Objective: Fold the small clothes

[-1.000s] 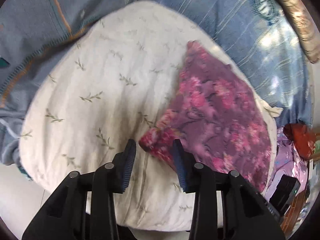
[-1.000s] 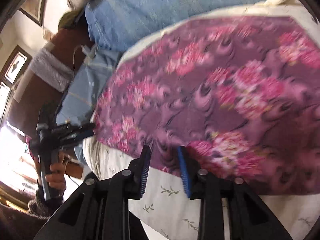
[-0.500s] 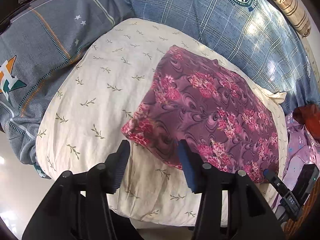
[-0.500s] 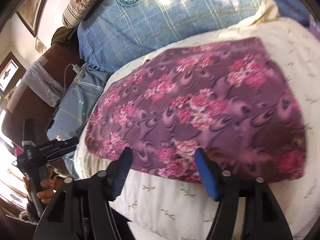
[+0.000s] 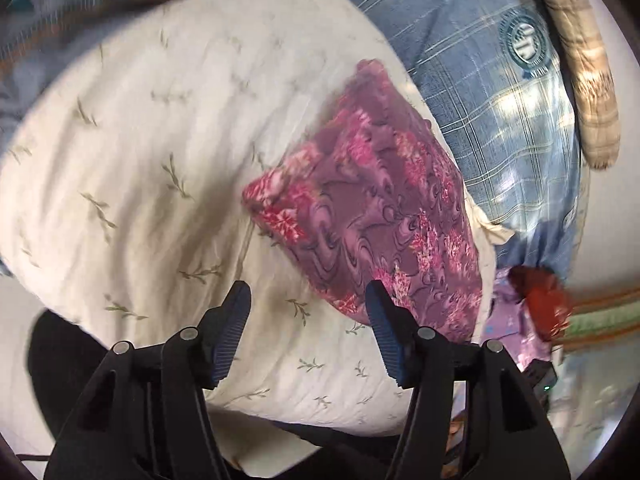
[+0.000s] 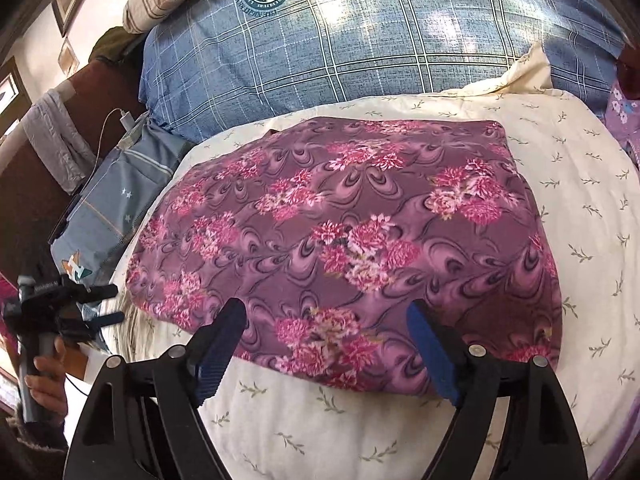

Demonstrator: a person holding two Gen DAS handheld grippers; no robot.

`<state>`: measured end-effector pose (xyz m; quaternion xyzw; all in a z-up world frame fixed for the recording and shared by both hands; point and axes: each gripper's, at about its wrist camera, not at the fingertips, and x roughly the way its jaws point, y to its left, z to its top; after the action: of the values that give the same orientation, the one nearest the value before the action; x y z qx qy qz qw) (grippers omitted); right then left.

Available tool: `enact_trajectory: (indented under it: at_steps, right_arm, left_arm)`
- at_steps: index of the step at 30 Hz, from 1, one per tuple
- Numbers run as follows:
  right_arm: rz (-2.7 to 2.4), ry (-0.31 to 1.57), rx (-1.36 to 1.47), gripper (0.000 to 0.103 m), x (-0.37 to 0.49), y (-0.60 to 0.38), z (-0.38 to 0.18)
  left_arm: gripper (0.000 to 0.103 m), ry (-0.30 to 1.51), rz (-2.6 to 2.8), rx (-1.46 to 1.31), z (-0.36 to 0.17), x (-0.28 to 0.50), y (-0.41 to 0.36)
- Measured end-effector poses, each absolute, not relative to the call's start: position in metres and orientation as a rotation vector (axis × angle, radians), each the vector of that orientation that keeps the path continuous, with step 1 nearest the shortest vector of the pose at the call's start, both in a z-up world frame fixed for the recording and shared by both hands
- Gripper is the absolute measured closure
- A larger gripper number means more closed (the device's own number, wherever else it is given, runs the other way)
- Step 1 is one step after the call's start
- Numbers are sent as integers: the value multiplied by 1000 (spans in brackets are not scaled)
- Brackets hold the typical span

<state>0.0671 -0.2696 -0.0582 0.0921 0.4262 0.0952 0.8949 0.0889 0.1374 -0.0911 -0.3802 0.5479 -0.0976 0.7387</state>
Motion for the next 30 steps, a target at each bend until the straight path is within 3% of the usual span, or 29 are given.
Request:
enact_trajectory:
  at_steps: [6, 10, 12, 13, 19, 27, 28, 29, 30]
  right_arm:
    - [183, 880, 158, 19, 75, -264, -57]
    - [203, 807, 157, 21, 97, -257, -41]
    - [251, 790, 188, 58, 117, -250, -39]
    - [266, 802, 208, 98, 129, -245, -41]
    - [200, 933, 328, 103, 176, -240, -99]
    - [231, 917, 332, 95, 169, -244, -93]
    - [239, 920, 353, 95, 171, -247, -95]
    - [241, 921, 373, 95, 172, -249, -96]
    - [241, 923, 390, 95, 173, -251, -97]
  left_arm:
    - [45, 1191, -282, -864, -101, 118, 113]
    - [34, 1174, -302, -830, -100, 132, 98]
    - [33, 1162, -324, -815, -98, 134, 97]
    - [33, 1161, -336, -817, -98, 134, 99]
    - [33, 1093, -382, -923, -96, 118, 129]
    - [33, 1089, -356, -899, -102, 144, 106]
    - [42, 1082, -356, -881, -99, 146, 103]
    - [62, 1076, -359, -848, -95, 149, 100]
    - [74, 1074, -363, -810, -91, 150, 97]
